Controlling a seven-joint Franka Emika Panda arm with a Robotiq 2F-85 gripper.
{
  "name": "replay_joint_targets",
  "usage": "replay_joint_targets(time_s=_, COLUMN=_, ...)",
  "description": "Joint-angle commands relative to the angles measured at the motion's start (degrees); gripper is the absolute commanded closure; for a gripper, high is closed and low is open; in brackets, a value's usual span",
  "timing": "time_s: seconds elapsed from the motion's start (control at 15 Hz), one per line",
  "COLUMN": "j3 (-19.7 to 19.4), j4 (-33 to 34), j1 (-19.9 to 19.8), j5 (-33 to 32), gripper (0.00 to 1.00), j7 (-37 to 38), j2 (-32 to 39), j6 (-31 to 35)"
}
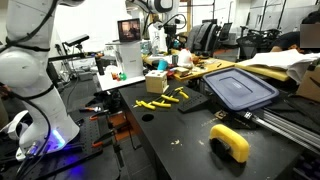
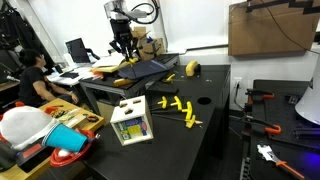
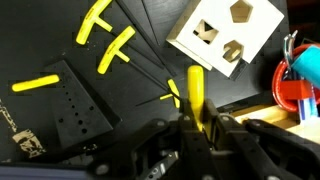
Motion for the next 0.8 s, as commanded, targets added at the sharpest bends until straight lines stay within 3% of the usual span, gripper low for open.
replay_joint_targets(time_s=0.0, j3=-1.7, j4=-0.9, j1=-0.3, j5=2.6, gripper=0.96, j7=8.1, j2=0.2, j6=3.8)
replay_joint_targets(time_s=0.73, j3=-5.6, j4=-2.1, j1=-4.5, j5=7.1, gripper=0.96, j7=25.6, j2=3.1, j6=9.9)
